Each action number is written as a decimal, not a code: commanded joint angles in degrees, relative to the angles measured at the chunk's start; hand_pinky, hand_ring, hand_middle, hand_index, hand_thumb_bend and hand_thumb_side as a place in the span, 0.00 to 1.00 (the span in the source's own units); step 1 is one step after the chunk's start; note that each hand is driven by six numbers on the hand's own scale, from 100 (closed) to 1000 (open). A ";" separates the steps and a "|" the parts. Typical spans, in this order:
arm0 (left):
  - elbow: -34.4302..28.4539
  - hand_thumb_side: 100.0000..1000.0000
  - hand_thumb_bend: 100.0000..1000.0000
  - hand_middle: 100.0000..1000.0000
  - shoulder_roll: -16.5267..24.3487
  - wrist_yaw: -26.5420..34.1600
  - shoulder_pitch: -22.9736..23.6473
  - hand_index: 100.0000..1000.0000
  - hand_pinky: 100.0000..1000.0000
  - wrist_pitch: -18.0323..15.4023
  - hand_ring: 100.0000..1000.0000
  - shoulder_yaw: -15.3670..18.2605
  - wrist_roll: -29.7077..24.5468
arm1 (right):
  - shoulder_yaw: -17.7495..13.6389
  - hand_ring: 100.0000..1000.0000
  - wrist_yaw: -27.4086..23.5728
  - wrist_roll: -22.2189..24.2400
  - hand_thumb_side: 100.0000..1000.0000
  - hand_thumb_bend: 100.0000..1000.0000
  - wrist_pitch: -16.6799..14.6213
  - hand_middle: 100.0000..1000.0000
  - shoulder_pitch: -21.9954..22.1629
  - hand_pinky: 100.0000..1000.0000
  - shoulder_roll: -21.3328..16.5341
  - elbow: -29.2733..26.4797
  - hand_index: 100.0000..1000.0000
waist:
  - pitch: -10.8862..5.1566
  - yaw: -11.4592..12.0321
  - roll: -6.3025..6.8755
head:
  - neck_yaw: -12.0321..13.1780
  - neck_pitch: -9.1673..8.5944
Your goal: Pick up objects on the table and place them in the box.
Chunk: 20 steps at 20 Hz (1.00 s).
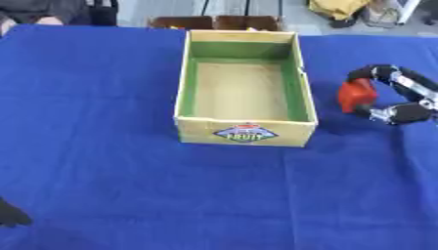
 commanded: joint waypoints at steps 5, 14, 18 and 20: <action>-1.03 1.00 0.21 0.35 1.09 -0.16 -0.42 0.55 0.57 -0.16 0.51 0.12 0.04 | -0.63 0.91 -0.09 -1.52 0.41 0.38 -0.18 0.73 -0.35 0.89 -1.62 -0.43 0.87 | -0.85 -0.22 0.05 | -0.09 -0.77; -0.82 1.00 0.21 0.35 1.19 -0.29 -0.17 0.55 0.57 -0.22 0.50 0.14 0.05 | -1.37 1.00 -1.75 -2.19 0.38 0.47 -0.71 0.85 -0.38 0.96 -3.09 -2.76 0.92 | -1.23 -0.38 0.04 | -0.13 -0.70; -0.82 1.00 0.21 0.35 1.19 -0.28 -0.15 0.55 0.57 -0.25 0.50 0.16 0.09 | -1.68 1.00 0.18 -2.34 0.38 0.47 -1.33 0.85 -0.39 0.96 -3.05 -2.31 0.92 | -1.22 -0.37 0.08 | -0.12 -0.70; -0.84 1.00 0.21 0.35 1.20 -0.28 -0.15 0.55 0.57 -0.27 0.50 0.16 0.08 | -1.78 1.00 0.71 -2.58 0.40 0.50 -1.34 0.87 -0.29 0.97 -3.16 -1.97 0.92 | -1.17 -0.40 0.13 | -0.09 -0.75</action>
